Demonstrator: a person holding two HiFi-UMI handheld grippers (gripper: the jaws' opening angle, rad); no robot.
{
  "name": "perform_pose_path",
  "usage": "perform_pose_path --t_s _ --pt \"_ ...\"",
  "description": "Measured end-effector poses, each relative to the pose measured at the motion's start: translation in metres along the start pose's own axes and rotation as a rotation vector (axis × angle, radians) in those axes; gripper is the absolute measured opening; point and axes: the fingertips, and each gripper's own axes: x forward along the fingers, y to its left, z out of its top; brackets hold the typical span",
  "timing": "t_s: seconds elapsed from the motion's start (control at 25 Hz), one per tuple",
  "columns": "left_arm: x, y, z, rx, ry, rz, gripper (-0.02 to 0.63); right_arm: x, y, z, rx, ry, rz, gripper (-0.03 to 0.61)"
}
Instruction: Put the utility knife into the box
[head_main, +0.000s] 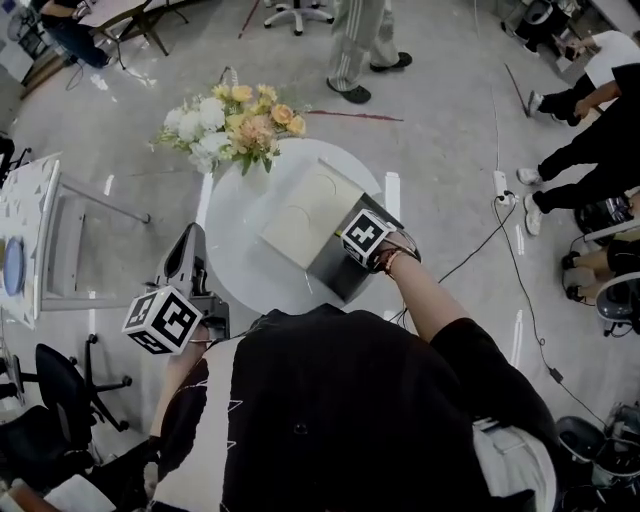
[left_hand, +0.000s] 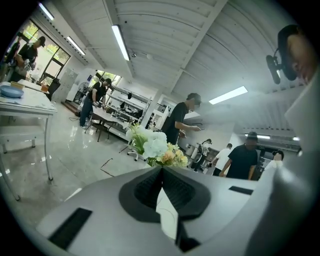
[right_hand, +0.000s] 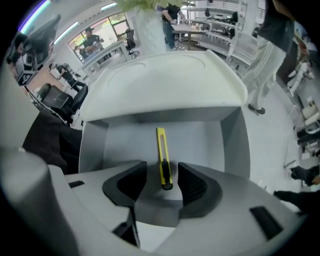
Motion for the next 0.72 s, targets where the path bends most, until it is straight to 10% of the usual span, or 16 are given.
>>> perform_pose_path --t_s 0.52,0.72 --pt "0.038 -0.03 -0.013 0.02 0.111 -0.205 0.012 -0.05 -0.002 0.009 0.519 -0.386 0.077 0.167" --pt "0.041 -0.047 -0.013 0.032 0.143 -0.313 0.012 -0.079 0.016 -0.008 0.742 -0.518 0.047 0.054"
